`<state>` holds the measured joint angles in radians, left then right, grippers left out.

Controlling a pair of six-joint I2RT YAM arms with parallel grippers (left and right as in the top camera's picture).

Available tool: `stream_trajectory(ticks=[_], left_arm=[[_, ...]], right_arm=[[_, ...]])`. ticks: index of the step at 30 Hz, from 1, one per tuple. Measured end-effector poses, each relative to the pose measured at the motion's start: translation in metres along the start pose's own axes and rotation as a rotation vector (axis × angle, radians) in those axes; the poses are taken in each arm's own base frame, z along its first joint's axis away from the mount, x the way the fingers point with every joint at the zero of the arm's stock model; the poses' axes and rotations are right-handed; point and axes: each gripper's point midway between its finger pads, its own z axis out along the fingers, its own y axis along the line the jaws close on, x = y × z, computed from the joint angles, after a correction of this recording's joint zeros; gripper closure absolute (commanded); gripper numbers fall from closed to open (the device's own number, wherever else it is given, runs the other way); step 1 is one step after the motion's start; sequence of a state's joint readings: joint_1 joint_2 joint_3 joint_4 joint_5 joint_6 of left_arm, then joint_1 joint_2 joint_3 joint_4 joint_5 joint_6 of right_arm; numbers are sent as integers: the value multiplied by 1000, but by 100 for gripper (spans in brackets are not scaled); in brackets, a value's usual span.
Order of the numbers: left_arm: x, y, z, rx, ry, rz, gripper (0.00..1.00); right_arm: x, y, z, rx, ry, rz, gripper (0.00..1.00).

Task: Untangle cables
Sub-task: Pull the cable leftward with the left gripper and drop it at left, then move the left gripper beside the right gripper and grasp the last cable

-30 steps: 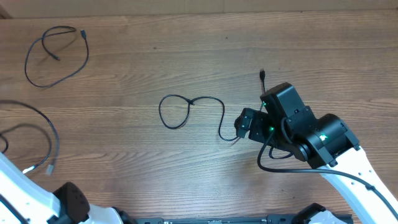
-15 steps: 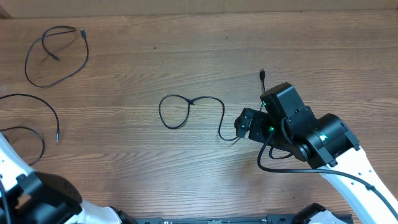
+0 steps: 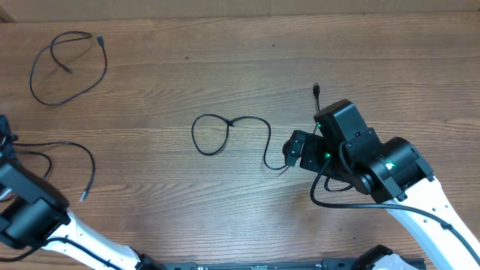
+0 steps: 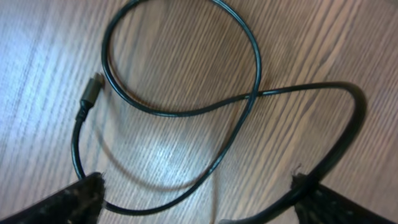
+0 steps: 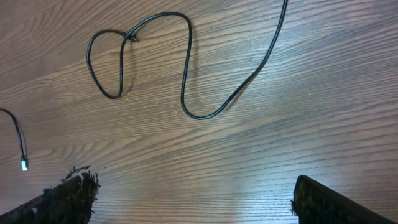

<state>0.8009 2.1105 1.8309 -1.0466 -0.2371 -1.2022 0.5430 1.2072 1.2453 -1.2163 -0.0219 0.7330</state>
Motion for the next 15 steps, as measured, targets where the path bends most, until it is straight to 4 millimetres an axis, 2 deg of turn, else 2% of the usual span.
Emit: stream_trajectory(ticks=[2, 4, 7, 9, 12, 15], left_arm=[[2, 2, 3, 20, 82, -25, 0], [19, 6, 0, 53, 284, -64, 1], [52, 5, -18, 101, 546, -83, 0], [70, -13, -33, 212, 676, -47, 1], [93, -58, -69, 506, 793, 136, 0], [121, -70, -107, 656, 866, 291, 0]], right_arm=[[0, 0, 0, 1, 1, 0, 0], [0, 0, 0, 1, 1, 0, 0], [0, 0, 0, 0, 1, 0, 0], [0, 0, 0, 0, 1, -1, 0], [0, 0, 0, 0, 1, 0, 0], [0, 0, 0, -1, 0, 0, 0]])
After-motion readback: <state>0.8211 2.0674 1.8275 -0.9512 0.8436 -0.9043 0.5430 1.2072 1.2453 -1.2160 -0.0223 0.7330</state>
